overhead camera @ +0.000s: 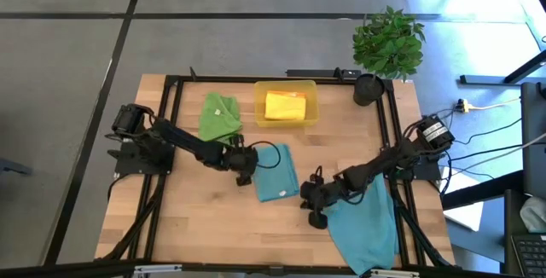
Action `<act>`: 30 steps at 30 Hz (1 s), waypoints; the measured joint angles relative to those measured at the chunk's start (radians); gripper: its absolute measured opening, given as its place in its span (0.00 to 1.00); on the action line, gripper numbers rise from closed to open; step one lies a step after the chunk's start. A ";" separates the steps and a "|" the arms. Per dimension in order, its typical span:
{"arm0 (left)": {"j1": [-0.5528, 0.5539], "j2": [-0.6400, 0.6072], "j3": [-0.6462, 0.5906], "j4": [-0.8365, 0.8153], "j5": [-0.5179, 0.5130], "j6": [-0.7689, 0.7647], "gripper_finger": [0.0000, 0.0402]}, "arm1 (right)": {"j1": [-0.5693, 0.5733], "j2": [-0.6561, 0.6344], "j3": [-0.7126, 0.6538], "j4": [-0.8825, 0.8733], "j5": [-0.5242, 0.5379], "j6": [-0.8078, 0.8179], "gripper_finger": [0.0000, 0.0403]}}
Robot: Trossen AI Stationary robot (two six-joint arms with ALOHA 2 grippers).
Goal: Fold microfiber towels
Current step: Fold the top blue microfiber cloth
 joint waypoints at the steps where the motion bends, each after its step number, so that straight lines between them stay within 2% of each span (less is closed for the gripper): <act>1: -0.013 -0.010 0.000 -0.003 0.014 -0.003 0.21 | 0.011 -0.004 0.000 0.000 -0.006 -0.013 0.02; 4: -0.075 -0.042 0.000 -0.048 -0.010 -0.029 0.21 | 0.041 -0.030 0.000 -0.027 0.029 -0.028 0.02; 8: -0.168 -0.092 0.000 -0.083 -0.080 -0.084 0.21 | 0.061 -0.071 0.000 -0.061 0.141 -0.057 0.02; 11: -0.246 -0.094 0.000 -0.015 -0.085 -0.103 0.21 | 0.070 -0.088 0.000 -0.057 0.231 -0.092 0.02; 14: -0.324 -0.058 0.003 0.121 -0.084 -0.018 0.21 | 0.070 -0.088 0.000 -0.049 0.264 -0.118 0.03; 19: -0.406 0.024 0.001 0.279 -0.086 0.214 0.21 | 0.057 -0.088 0.000 -0.047 0.277 -0.128 0.05; 24: -0.424 0.066 0.000 0.329 -0.092 0.364 0.25 | 0.057 -0.088 0.000 -0.041 0.280 -0.138 0.06; 30: -0.423 0.080 0.000 0.358 -0.077 0.457 0.36 | 0.057 -0.088 0.000 -0.041 0.289 -0.138 0.06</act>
